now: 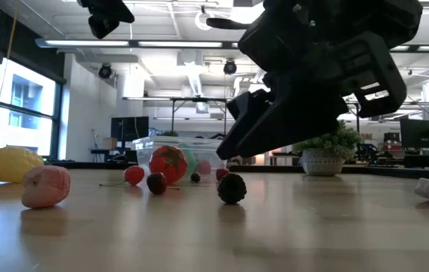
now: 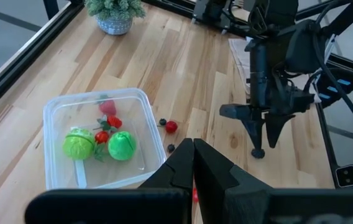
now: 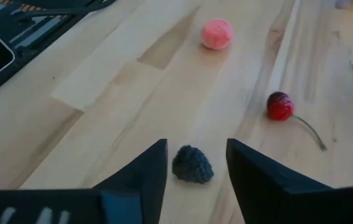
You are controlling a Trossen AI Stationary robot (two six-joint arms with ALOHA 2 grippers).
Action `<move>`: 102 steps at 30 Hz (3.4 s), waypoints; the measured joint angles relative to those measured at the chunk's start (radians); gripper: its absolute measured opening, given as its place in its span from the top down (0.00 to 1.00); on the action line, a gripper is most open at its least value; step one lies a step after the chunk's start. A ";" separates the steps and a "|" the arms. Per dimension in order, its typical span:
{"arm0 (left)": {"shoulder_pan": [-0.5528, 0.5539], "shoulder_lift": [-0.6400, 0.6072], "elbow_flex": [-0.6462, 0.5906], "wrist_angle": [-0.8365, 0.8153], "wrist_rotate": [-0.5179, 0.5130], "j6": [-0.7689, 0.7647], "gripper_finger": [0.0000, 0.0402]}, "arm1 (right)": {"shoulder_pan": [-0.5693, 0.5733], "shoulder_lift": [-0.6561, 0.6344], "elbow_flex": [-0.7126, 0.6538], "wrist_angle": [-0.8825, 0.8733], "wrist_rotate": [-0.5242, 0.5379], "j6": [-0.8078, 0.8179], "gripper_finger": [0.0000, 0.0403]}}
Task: Pick and placing Produce into tupperware
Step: Put the dark blackberry into the transparent bin
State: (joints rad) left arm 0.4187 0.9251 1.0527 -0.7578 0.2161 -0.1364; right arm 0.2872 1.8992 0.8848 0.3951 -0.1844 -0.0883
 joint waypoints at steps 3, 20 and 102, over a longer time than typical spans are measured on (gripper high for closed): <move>0.000 0.000 0.000 0.000 0.000 0.000 1.00 | 0.007 0.000 0.000 0.001 0.000 -0.006 0.54; 0.000 0.000 0.000 0.000 0.000 0.000 1.00 | 0.006 0.053 0.001 0.036 0.015 -0.034 0.44; 0.000 0.000 0.000 0.000 0.000 0.000 1.00 | -0.537 -0.085 0.555 -0.670 0.093 0.053 0.70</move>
State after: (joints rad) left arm 0.4185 0.9249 1.0527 -0.7578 0.2161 -0.1364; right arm -0.2499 1.8137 1.4402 -0.2745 -0.0914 -0.0351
